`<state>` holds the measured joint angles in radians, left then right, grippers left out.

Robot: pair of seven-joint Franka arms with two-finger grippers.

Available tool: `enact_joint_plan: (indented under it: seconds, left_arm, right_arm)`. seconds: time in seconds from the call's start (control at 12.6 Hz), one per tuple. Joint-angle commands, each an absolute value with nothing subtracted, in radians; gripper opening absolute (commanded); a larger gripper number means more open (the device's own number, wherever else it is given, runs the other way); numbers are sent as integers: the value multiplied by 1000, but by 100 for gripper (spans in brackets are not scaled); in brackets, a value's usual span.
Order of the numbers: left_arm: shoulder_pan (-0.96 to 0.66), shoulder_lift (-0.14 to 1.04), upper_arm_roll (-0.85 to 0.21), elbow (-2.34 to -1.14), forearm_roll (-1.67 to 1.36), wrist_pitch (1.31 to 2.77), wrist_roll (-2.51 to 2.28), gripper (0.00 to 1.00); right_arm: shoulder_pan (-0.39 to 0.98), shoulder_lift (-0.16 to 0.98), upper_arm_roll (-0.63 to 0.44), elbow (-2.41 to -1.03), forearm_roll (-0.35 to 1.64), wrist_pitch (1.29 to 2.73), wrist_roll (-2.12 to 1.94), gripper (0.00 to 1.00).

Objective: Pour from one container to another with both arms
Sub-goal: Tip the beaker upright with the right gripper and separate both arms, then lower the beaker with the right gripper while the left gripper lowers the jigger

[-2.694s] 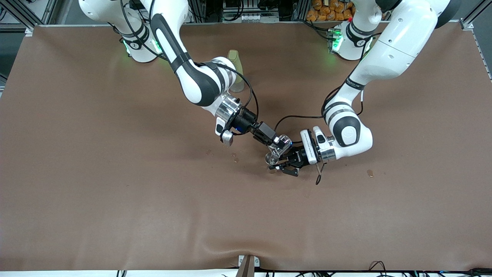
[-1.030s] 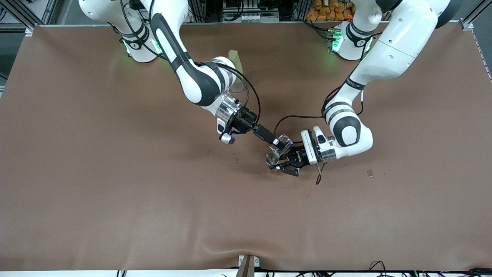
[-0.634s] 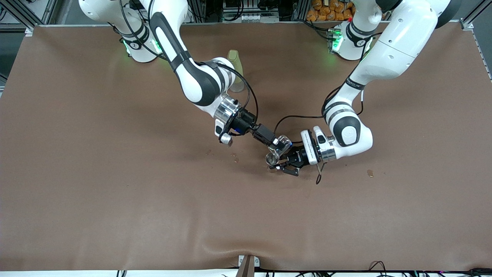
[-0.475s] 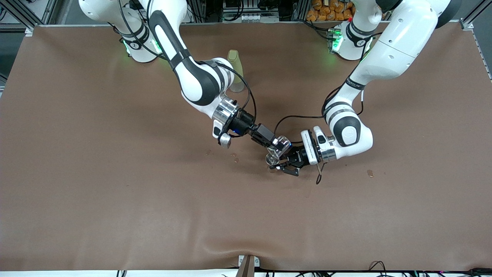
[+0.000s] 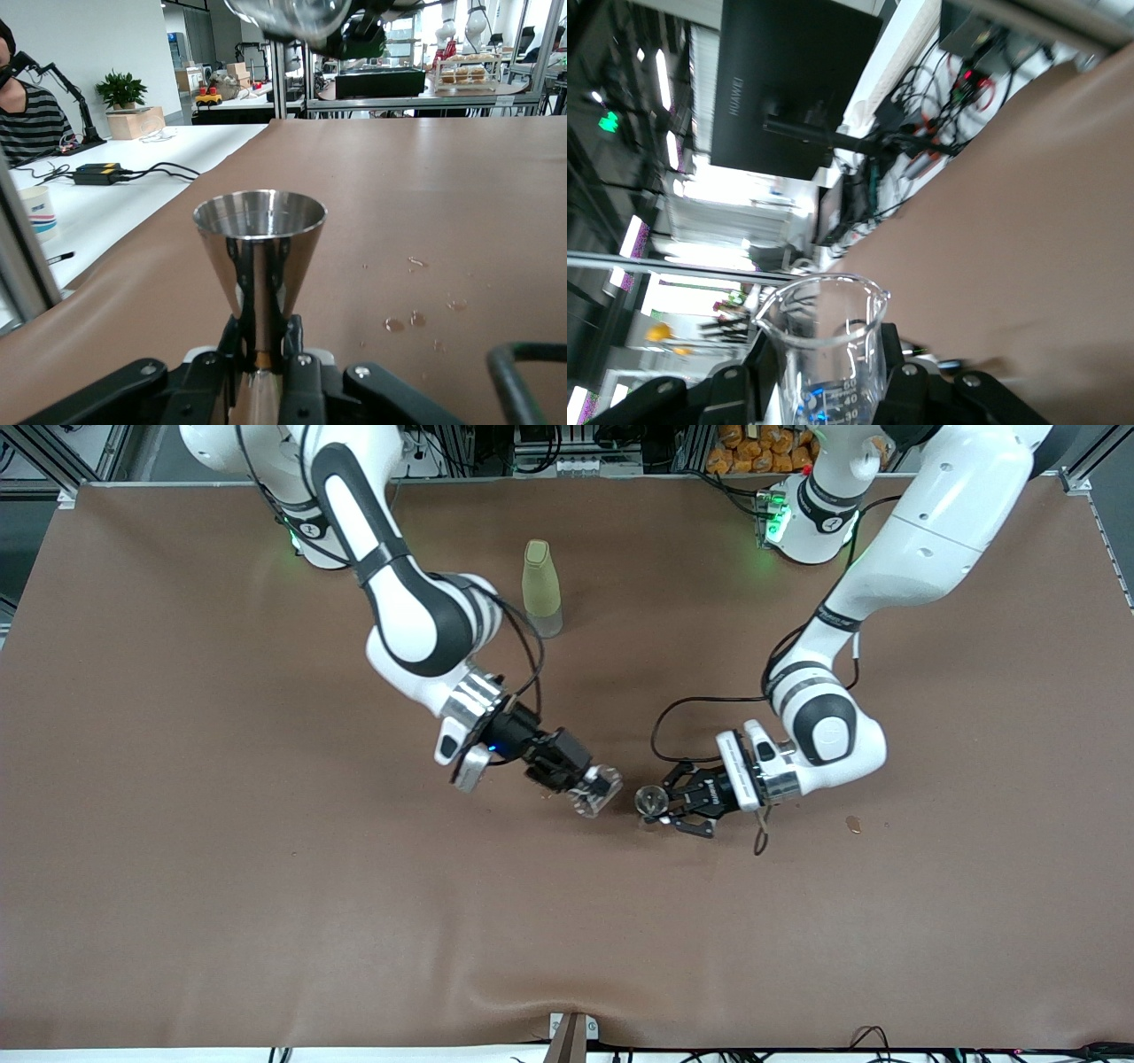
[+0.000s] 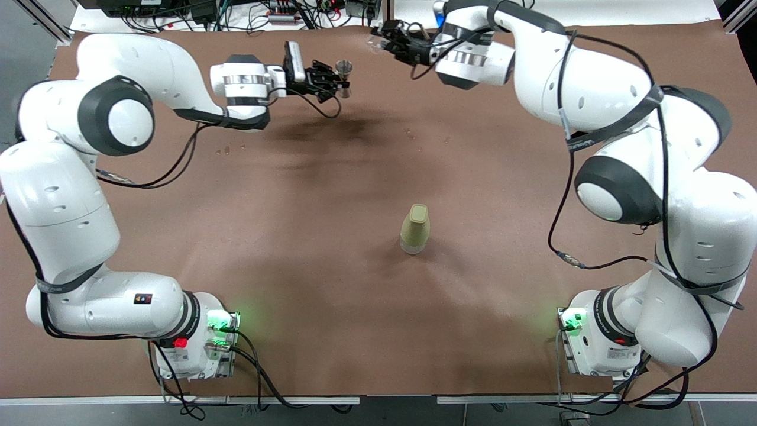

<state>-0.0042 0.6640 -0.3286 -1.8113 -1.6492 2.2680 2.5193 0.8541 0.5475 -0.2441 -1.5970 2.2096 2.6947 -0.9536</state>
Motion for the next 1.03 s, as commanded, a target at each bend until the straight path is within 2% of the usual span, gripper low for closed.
enact_joint_plan:
  seconds: [0.0, 0.24, 0.4, 0.63, 0.79, 0.95]
  left_arm:
    - [90, 577, -334, -1916, -1574, 2180, 2499, 0]
    - [216, 551, -334, -1971, -1459, 2062, 2502, 0]
    - [306, 552, -334, -1979, -1352, 1972, 2505, 0]
    - [443, 558, -334, -1987, -1198, 1847, 2502, 0]
    - [527, 577, -334, -1993, -1137, 1797, 2505, 0]
    - [604, 609, -333, -1994, -1109, 1772, 2503, 0]
  right_arm:
    - [770, 440, -230, -1762, 2111, 2573, -1063, 16]
    - [599, 442, -230, -1897, 2077, 2233, -1282, 16]
    - [476, 443, -230, -1927, 1888, 2099, -1330, 16]
    - [245, 452, -230, -1922, 1596, 1826, -1412, 16]
    - [128, 454, -230, -1910, 1421, 1722, -1500, 16]
    - [39, 459, -230, -1913, 1309, 1683, -1650, 16]
